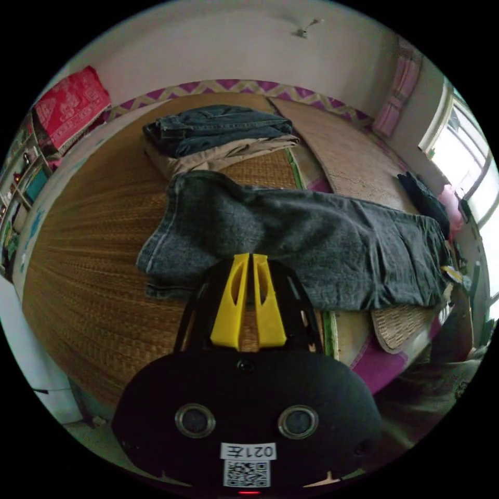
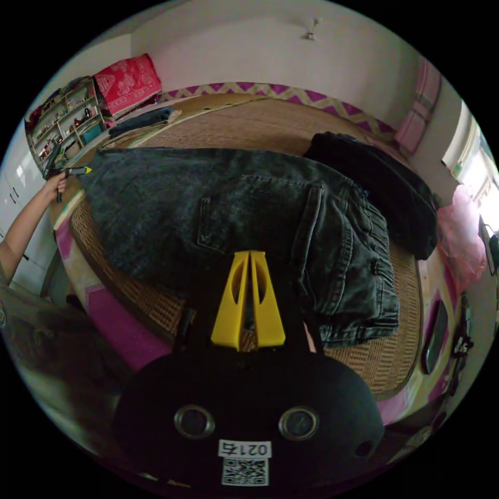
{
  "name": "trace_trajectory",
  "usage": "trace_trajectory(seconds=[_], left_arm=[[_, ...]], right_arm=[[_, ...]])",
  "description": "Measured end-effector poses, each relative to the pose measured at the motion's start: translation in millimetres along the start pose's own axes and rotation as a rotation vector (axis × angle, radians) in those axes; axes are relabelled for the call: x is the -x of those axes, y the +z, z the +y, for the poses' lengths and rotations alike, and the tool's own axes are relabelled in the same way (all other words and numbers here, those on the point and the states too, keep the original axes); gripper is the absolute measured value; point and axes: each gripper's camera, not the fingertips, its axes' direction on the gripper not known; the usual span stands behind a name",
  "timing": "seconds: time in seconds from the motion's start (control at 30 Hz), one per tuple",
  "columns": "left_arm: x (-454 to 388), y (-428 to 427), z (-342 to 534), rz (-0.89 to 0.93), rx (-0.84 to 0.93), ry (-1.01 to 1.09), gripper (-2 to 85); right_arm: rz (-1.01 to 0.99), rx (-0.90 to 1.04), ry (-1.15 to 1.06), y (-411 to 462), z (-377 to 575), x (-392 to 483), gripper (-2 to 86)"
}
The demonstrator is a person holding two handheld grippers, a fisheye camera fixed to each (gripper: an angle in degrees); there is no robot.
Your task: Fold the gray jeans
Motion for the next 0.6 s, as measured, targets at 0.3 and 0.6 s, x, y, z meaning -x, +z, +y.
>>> trace_trajectory(seconds=[0.3,0.6], left_arm=[[-3.1,-47.1,-11.3,-0.007,-0.219,-0.016,-1.0],[-3.3,26.0,-89.7,-0.105,-0.012,0.028,-1.0]], right_arm=[[-0.052,-0.018,0.048,16.6,-7.7,17.1,-0.6],[-0.043,-0.018,0.07,29.0,-14.6,32.8,-0.5]])
